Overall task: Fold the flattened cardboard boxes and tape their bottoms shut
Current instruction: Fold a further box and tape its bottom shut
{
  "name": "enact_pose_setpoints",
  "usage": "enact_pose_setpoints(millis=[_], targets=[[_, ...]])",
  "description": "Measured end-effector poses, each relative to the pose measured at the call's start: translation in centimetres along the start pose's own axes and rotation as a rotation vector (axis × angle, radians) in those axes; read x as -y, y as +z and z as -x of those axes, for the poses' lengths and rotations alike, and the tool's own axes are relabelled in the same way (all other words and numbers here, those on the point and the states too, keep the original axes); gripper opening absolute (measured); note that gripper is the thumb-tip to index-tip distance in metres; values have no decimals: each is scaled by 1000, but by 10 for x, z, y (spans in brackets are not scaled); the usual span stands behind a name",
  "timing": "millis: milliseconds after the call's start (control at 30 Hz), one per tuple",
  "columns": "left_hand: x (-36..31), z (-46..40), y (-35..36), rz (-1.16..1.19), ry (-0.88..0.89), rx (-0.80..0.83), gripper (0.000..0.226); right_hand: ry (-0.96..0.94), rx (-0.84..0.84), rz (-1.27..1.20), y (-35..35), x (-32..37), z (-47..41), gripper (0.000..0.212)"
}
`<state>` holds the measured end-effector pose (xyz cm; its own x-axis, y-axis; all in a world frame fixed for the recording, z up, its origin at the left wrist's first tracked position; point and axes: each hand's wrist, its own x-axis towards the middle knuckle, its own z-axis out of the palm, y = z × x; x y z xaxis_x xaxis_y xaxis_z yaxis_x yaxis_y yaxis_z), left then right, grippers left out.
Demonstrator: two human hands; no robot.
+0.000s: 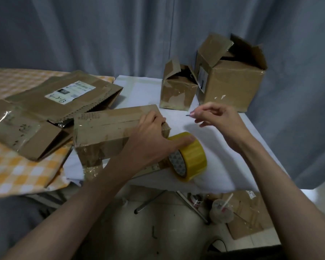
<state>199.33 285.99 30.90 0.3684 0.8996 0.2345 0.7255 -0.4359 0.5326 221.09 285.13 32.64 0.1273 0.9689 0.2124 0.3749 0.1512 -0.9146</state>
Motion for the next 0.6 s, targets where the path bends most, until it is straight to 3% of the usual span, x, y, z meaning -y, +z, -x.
enact_pose_setpoints(millis=[233,600], targets=[[-4,2,3,-9,6,-24,86,-100,240,2,10,22,17,14],[-4,2,2,-14,20,-36,86,-109,261,72,18,17,10,12]])
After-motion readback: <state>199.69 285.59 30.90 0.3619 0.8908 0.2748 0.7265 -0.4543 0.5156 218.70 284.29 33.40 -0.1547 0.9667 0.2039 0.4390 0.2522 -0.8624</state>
